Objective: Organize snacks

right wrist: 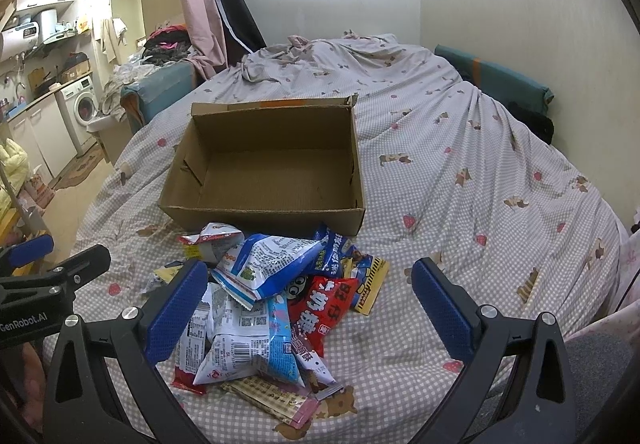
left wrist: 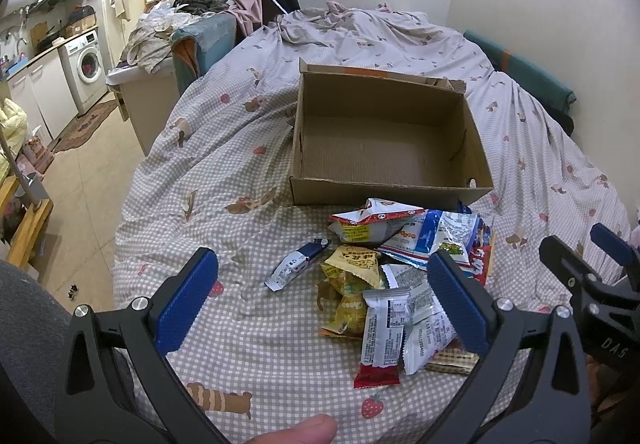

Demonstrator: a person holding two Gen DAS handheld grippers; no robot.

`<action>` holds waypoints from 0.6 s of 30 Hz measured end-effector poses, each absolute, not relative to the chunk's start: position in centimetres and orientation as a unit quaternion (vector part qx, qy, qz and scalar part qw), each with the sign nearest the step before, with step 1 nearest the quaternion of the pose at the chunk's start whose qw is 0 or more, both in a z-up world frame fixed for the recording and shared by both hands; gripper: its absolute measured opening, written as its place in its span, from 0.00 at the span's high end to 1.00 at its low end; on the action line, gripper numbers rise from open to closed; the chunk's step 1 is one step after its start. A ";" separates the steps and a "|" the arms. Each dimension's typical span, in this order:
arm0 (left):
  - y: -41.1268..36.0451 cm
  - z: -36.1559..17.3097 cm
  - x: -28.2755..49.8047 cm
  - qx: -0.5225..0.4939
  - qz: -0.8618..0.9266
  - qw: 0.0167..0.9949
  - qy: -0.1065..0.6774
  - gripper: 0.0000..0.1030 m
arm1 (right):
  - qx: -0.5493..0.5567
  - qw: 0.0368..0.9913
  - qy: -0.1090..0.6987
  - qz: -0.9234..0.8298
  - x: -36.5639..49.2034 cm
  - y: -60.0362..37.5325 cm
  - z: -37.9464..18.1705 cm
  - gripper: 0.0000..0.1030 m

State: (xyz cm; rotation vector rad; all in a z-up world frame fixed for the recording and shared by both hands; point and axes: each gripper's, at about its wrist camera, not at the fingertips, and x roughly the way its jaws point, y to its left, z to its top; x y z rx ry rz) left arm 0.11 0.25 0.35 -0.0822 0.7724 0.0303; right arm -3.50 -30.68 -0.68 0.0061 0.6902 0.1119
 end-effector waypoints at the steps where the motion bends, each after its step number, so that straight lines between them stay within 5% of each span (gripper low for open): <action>1: 0.3 0.3 0.1 -0.040 0.015 0.925 0.377 0.00 | 0.003 0.939 0.338 0.055 -3.5 -30.7 -0.6 0.00; 18: 0.2 0.2 0.1 -0.040 0.015 0.925 0.378 0.00 | 0.002 0.938 0.343 0.051 -3.5 -30.7 -1.1 0.00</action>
